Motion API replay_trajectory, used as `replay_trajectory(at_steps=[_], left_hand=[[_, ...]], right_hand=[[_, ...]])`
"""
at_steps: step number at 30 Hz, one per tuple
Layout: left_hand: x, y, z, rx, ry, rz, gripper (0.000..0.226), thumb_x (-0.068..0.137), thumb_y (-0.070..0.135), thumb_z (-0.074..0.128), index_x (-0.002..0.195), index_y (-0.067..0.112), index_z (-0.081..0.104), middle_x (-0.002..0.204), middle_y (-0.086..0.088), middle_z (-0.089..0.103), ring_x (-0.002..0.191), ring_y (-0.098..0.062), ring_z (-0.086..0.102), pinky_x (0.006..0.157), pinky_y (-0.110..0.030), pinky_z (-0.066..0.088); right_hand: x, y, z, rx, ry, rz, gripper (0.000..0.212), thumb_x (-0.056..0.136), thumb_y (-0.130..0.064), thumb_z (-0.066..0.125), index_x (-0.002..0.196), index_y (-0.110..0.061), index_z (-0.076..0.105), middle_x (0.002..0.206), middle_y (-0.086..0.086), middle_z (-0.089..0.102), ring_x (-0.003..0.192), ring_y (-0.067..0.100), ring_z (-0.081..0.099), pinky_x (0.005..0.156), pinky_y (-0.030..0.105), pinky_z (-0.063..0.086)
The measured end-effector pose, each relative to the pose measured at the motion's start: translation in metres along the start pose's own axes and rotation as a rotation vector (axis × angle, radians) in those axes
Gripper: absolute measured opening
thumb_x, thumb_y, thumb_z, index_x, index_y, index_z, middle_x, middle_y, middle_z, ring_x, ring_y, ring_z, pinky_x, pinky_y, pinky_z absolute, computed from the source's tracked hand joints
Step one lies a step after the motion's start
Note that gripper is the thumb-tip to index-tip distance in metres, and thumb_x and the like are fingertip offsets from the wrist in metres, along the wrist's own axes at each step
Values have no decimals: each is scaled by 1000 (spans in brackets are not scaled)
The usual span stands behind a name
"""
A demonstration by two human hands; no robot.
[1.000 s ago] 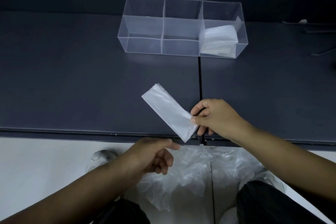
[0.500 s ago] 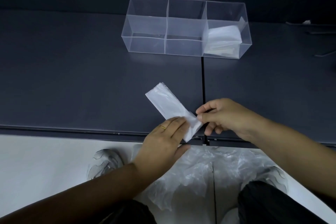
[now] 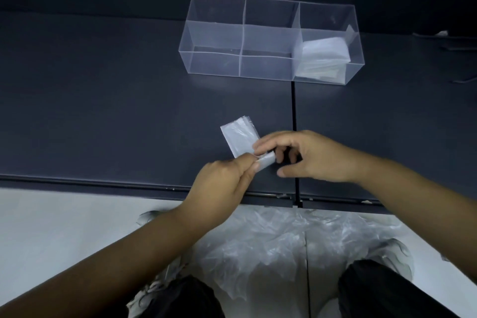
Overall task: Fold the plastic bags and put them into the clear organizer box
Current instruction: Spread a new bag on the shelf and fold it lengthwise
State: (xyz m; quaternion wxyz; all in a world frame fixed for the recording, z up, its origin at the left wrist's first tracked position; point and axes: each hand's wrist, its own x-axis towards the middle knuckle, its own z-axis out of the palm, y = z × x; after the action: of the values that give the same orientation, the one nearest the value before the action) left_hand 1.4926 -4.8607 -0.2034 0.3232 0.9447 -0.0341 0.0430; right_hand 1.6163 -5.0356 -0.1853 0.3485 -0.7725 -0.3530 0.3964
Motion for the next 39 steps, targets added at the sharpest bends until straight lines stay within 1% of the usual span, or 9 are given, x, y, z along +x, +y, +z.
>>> replay_trajectory(at_steps=[4,9,14,19,23,25,29,33,39], left_hand=[[10,-10,0,-204,-25,-180,32,102,29,38,78,11,49,62,-7,53,59,-26,52,59,-40,46],[33,-21,-1,-827,66,-717,31,101,29,45,95,2,59,87,-20,67,67,-24,69,58,-33,59],[36,-27,-4,-887,128,-817,27,90,29,65,100,8,51,80,-14,67,59,-19,70,54,-26,56],[34,-23,-3,-593,176,-698,35,88,14,67,111,3,43,68,11,67,60,-15,67,62,-31,58],[23,-23,4,73,297,-254,24,88,20,63,109,11,54,105,0,54,93,-22,54,82,-33,42],[21,-26,12,254,195,-153,33,93,25,54,123,10,58,129,-10,53,120,-30,49,99,-41,33],[17,-37,23,420,-63,-183,56,101,40,31,152,17,22,159,3,20,148,-19,10,118,-42,2],[14,-41,23,458,-76,-189,66,96,54,16,152,20,22,159,4,20,148,-20,12,118,-45,2],[15,-46,21,513,-129,-211,77,89,66,12,154,23,10,161,4,8,149,-21,1,118,-46,-5]], right_hand=[[16,9,5,1,131,58,10,79,-16,77,89,-17,73,60,-12,59,53,0,50,59,18,41],[35,8,7,137,224,103,7,85,-18,71,79,-15,69,57,-11,67,45,6,54,58,14,46],[52,6,6,162,324,240,14,85,-23,71,73,-20,66,60,14,68,44,12,55,39,12,34],[62,3,10,130,347,335,12,82,-22,73,72,-19,66,55,6,68,42,8,60,35,11,33],[64,-1,9,106,337,374,11,82,-20,72,73,-18,66,50,-1,66,44,9,63,34,11,33],[65,-3,10,93,341,380,11,83,-19,71,73,-17,65,51,-1,66,45,9,64,35,11,34],[61,-7,11,63,352,372,12,85,-21,68,74,-20,64,48,-1,64,41,5,59,41,15,36],[51,-5,31,-215,546,265,15,79,-32,72,84,-22,63,69,-13,58,65,7,57,63,26,44],[37,13,58,-491,705,205,40,81,-47,68,110,-23,58,109,-2,50,106,20,45,85,30,26]])
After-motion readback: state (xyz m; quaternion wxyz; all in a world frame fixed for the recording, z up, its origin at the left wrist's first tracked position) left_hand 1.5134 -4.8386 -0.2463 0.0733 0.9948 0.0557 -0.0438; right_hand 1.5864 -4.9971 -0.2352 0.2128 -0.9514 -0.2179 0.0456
